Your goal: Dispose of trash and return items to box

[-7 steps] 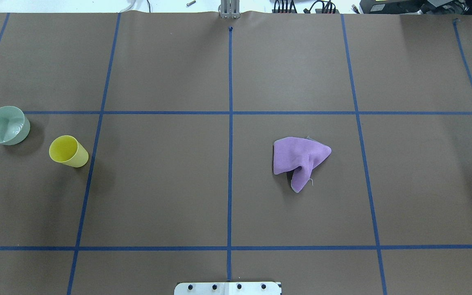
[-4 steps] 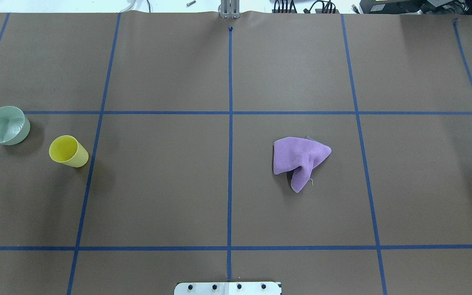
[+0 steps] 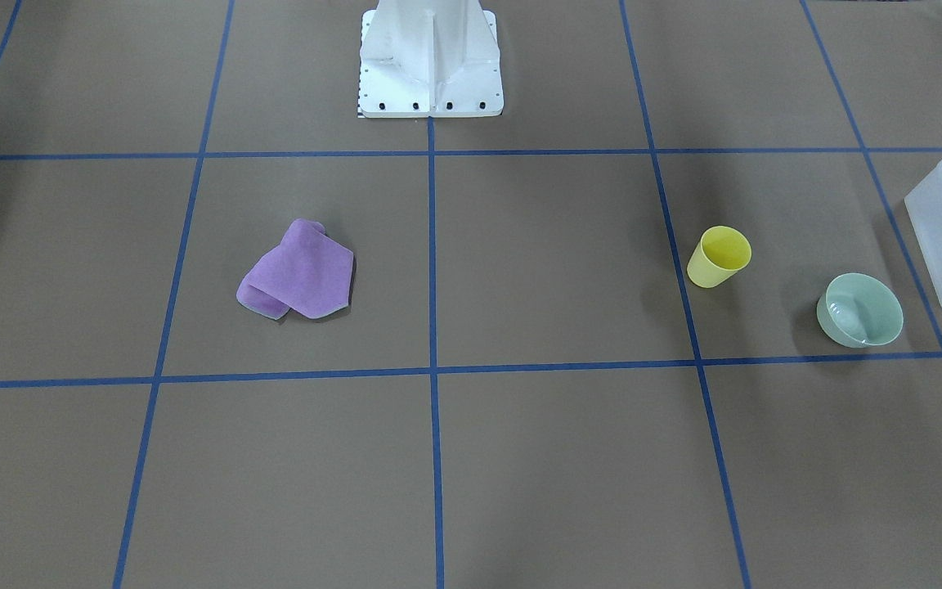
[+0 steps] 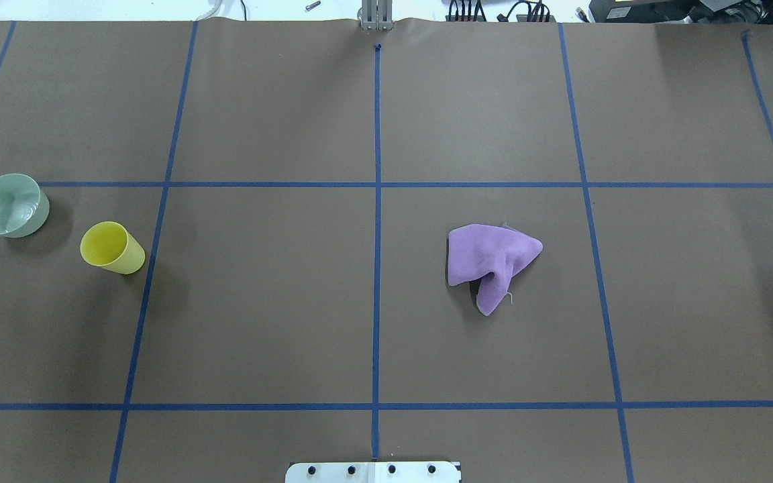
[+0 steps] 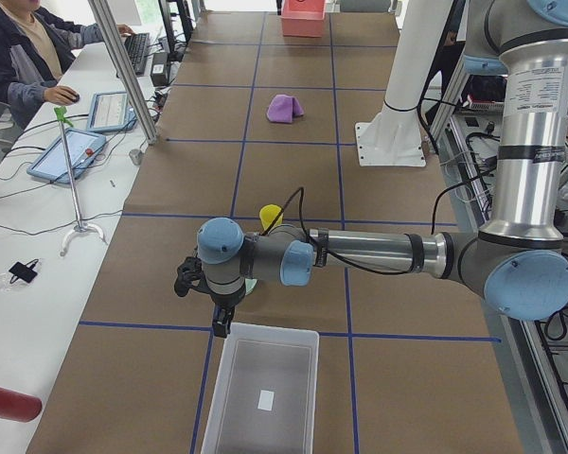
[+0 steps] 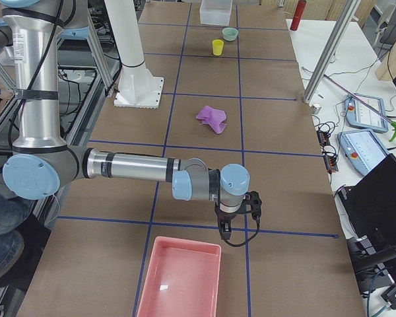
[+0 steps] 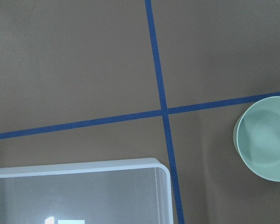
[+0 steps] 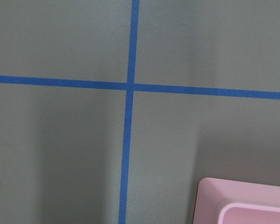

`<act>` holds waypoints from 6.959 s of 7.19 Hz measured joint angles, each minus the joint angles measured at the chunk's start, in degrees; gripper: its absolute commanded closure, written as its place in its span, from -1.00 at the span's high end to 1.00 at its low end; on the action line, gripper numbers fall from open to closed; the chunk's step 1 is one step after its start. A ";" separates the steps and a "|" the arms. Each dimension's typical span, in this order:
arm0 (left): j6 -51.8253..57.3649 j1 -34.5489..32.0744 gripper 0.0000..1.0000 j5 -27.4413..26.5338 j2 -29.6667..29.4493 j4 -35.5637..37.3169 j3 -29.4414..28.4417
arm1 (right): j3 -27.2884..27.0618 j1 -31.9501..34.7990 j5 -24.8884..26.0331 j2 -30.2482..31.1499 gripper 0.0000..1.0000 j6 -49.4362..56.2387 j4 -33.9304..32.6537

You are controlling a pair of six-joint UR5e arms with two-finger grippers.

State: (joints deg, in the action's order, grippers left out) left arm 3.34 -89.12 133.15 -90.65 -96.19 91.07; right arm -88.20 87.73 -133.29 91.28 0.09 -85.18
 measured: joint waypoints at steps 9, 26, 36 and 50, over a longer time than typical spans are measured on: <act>-7.77 6.84 0.96 2.14 -0.17 -11.48 -1.15 | -0.24 -0.02 -0.16 -0.02 1.00 0.05 0.85; -26.00 22.04 -1.00 0.00 -8.14 -34.35 -18.09 | 0.43 -0.02 -2.50 1.62 1.00 -2.29 5.81; 7.46 -11.32 -1.00 10.70 -4.65 -12.68 -20.04 | 0.96 -0.10 -2.42 1.61 1.00 -4.09 5.82; 5.38 -12.87 -1.00 5.55 -2.09 -25.04 -42.39 | 0.91 -0.37 -2.35 1.46 1.00 -4.47 5.87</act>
State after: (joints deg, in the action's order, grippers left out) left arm 8.73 -101.99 138.70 -92.74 -121.23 48.69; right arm -87.29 87.36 -135.63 92.74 -4.38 -79.31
